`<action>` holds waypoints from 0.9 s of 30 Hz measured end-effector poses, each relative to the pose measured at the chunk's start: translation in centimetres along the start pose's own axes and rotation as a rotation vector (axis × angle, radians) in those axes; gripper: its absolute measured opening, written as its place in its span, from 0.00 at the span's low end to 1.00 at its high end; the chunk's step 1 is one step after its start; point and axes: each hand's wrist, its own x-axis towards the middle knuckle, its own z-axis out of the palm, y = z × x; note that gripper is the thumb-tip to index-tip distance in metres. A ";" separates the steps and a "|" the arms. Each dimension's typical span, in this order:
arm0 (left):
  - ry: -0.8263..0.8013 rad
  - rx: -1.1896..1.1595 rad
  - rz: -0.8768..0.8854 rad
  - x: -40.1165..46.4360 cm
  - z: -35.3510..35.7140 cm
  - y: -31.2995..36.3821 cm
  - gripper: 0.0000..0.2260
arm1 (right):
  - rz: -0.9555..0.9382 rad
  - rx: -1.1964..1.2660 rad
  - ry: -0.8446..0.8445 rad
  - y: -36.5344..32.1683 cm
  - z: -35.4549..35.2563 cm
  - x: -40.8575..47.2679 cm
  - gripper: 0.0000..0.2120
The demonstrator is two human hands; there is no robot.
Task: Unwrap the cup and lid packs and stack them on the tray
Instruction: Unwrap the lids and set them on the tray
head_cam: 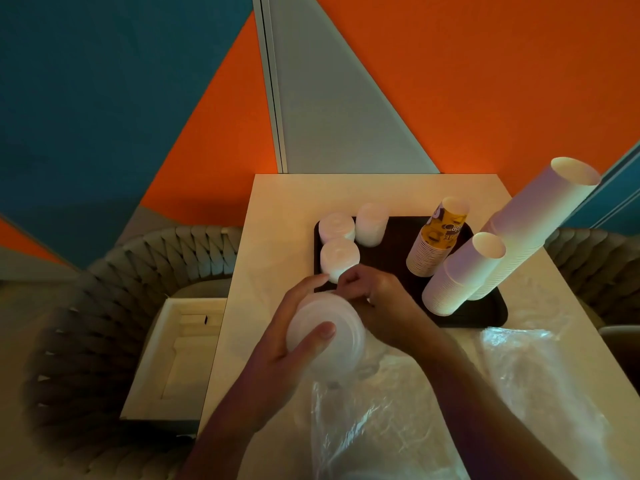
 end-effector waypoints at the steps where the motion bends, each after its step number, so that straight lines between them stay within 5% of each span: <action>1: 0.001 -0.003 -0.003 0.0 0.0 0.0 0.21 | -0.002 -0.045 -0.047 0.4 0.5 -0.1 0.11; 5: 0.046 -0.031 -0.034 0.3 -0.1 -0.5 0.16 | 0.071 -0.030 -0.210 0.8 1.1 -0.5 0.09; 10: 0.218 0.094 -0.064 0.7 -0.2 -1.1 0.25 | 0.316 0.437 0.161 -1.8 -1.4 -0.5 0.08; 12: 0.258 0.141 -0.075 0.8 -0.3 -1.5 0.27 | 0.304 0.590 0.156 -3.2 -2.5 -0.7 0.06; 18: 0.277 0.229 -0.077 0.9 0.0 -1.9 0.31 | 0.206 0.251 0.030 -4.5 -2.1 -1.3 0.02; 27: 0.283 0.164 -0.108 1.2 0.2 -1.9 0.29 | 0.242 0.260 0.099 -4.3 -1.7 -1.4 0.06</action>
